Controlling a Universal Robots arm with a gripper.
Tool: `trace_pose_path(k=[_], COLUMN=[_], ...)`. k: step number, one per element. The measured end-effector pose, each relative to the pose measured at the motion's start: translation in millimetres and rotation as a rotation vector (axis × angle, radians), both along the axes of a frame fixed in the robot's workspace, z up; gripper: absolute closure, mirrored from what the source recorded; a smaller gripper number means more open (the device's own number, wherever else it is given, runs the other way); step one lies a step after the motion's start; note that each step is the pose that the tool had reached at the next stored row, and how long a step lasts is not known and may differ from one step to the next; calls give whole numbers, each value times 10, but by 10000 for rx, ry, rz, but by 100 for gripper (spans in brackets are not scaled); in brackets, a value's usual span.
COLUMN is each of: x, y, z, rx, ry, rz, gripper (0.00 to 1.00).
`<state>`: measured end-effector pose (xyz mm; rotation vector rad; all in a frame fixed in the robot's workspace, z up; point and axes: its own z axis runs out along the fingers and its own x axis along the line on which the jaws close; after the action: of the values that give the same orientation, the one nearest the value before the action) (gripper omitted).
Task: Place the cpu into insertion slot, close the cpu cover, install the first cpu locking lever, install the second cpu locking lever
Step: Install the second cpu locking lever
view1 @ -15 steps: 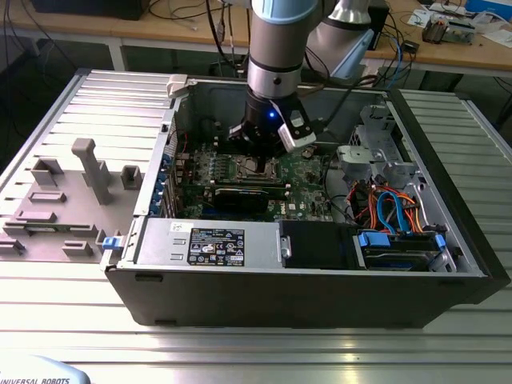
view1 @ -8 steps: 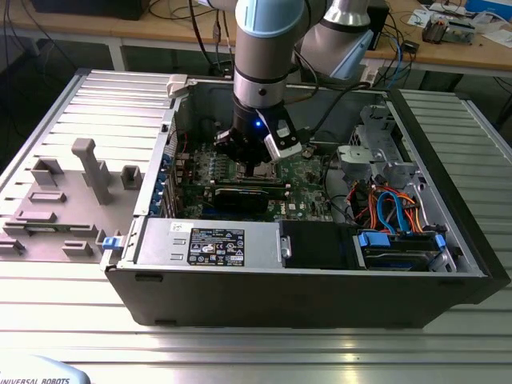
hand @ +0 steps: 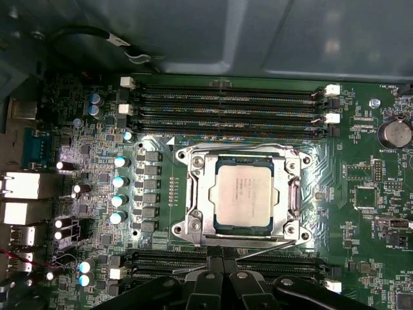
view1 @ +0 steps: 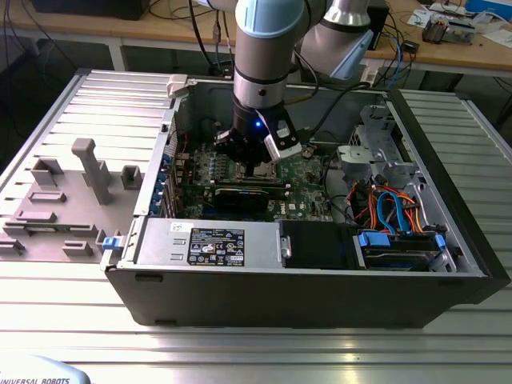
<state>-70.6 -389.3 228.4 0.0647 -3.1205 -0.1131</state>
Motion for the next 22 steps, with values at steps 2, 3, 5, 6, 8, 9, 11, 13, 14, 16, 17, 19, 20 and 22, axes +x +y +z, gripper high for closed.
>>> trace_pose_path(k=[2,3,5,6,8,9,11,13,14,16,17,19,20,22], x=[0,0,0,0,0,0,2,7,7,7,7,0,-5,-10], y=[0,0,0,0,0,0,0,0,-1,-7,-16,-43,-58,-80], z=[0,0,-1,-1,-1,-1,-2,-8,-13,-18,-19,-18,-18,-19], rx=[0,0,1,0,0,1,2,3,0,5,27,257,509,760], ry=[0,0,0,0,0,0,14,181,208,212,213,215,215,215], rz=[0,0,0,0,0,0,2,0,0,1,1,3,6,13], gripper=[89,89,89,89,89,89,89,89,89,89,89,89,89,89])
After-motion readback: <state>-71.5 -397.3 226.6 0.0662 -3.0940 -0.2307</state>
